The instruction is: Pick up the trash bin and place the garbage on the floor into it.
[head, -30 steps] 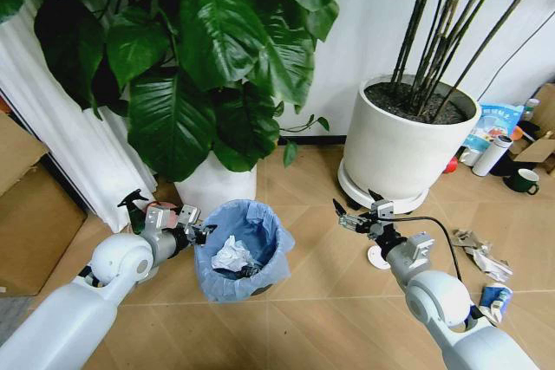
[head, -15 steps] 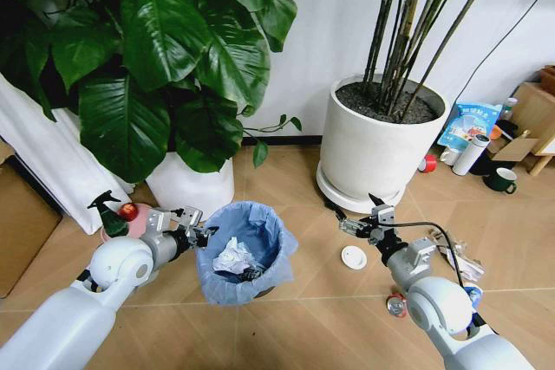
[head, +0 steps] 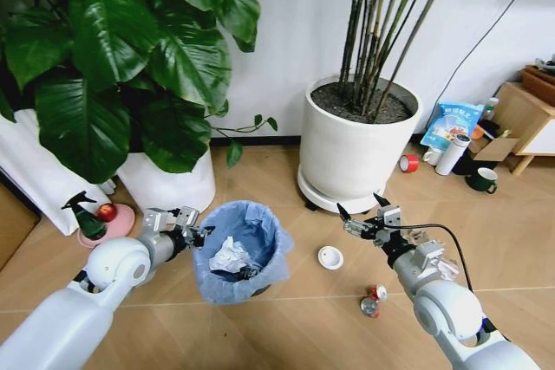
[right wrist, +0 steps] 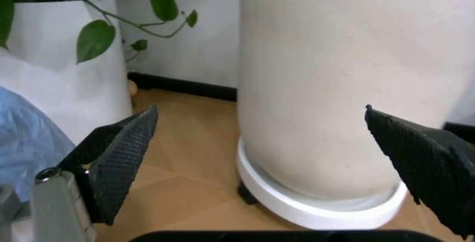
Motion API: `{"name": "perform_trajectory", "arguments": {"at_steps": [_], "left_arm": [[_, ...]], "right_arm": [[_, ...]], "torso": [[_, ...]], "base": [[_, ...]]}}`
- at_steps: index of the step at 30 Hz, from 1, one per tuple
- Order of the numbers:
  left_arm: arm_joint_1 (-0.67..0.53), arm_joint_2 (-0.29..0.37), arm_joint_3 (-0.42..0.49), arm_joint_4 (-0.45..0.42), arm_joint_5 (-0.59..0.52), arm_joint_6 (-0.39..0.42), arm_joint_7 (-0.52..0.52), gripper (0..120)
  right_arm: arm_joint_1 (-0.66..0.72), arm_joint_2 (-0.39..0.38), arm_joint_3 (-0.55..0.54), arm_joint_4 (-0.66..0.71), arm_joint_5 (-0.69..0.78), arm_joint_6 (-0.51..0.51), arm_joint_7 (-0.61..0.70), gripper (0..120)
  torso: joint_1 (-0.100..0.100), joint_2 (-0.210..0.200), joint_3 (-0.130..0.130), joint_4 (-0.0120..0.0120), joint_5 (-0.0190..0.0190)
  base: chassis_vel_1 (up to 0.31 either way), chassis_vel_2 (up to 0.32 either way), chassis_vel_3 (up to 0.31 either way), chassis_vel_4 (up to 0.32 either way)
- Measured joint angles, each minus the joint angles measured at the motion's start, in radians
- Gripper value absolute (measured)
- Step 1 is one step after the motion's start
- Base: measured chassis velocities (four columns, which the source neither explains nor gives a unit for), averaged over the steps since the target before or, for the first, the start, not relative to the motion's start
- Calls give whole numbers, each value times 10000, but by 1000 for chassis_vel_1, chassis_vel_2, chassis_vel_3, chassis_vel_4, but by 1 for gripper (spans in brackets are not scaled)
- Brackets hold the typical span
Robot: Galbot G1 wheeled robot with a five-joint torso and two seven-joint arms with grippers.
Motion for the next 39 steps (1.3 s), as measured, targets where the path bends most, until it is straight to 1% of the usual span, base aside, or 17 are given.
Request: {"name": "perform_trajectory", "arguments": {"at_steps": [7, 21, 28, 32, 36, 39], "left_arm": [[177, 115, -434, 154, 29, -31, 119, 0], [317, 45, -790, 286, 112, -53, 158, 0], [336, 53, -831, 291, 94, -53, 164, 0], [431, 122, -1040, 372, 95, -53, 209, 0], [572, 212, -1416, 473, 110, -55, 326, 0], [606, 263, -1520, 470, 103, -58, 365, 0]], "right_arm": [[-70, -22, 216, 37, 9, 41, -36, 100], [-188, -38, 497, 49, 40, 129, -134, 100], [-286, -34, 647, 6, 23, 243, -276, 100], [-464, -168, 947, -168, 69, 292, -720, 100], [-851, -530, 1384, -938, 88, 566, -1986, 100], [-1057, -662, 1375, -1335, 115, 717, -2289, 100]], "torso": [[0, 0, 0, 3, 1], [0, 0, 0, 2, 1], [1, 0, 1, 0, 0], [1, 0, 0, 2, -1], [1, 0, 1, 4, -1], [1, 0, 0, 3, 1]], "base": [[-133, -117, 136, 117], [-129, -138, 125, 126], [-95, -66, 80, 77], [0, 0, 0, 0], [14, 9, -8, -5], [0, 0, 0, 0]]}}
